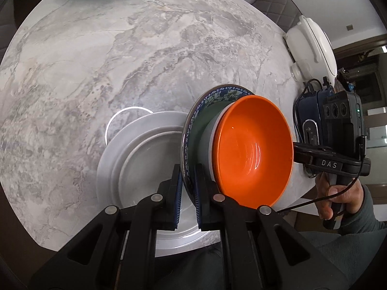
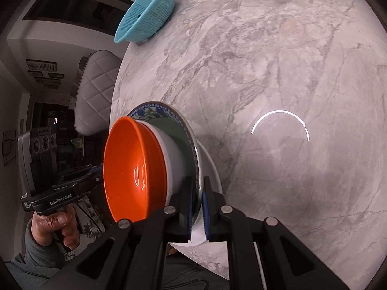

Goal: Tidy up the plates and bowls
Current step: 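Carry the nested bowls with both tools and lower them onto the plate stack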

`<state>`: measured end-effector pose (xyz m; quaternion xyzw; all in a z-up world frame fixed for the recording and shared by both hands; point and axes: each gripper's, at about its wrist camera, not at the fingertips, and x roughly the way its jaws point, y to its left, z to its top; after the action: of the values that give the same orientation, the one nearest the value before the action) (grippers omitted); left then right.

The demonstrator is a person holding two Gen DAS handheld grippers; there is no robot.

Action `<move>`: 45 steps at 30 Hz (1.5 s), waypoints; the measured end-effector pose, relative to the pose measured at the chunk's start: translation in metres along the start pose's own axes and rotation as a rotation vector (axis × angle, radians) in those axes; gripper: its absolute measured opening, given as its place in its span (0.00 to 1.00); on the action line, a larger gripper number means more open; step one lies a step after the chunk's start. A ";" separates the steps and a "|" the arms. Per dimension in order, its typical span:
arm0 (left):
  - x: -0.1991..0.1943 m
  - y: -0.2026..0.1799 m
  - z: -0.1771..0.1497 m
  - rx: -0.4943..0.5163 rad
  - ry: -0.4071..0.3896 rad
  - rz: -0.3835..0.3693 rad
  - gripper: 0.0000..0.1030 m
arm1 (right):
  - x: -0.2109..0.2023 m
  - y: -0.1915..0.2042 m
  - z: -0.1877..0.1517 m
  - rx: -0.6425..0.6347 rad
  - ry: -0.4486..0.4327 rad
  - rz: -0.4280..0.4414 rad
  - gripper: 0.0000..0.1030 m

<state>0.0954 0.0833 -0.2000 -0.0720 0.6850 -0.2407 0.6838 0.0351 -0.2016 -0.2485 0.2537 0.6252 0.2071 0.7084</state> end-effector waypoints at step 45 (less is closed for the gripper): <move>0.028 0.075 -0.052 -0.124 0.002 0.012 0.10 | 0.079 0.038 -0.025 -0.097 0.091 -0.068 0.11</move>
<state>0.0606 0.1487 -0.2603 -0.1101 0.6997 -0.1936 0.6789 0.0217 -0.1209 -0.2893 0.1882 0.6543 0.2243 0.6973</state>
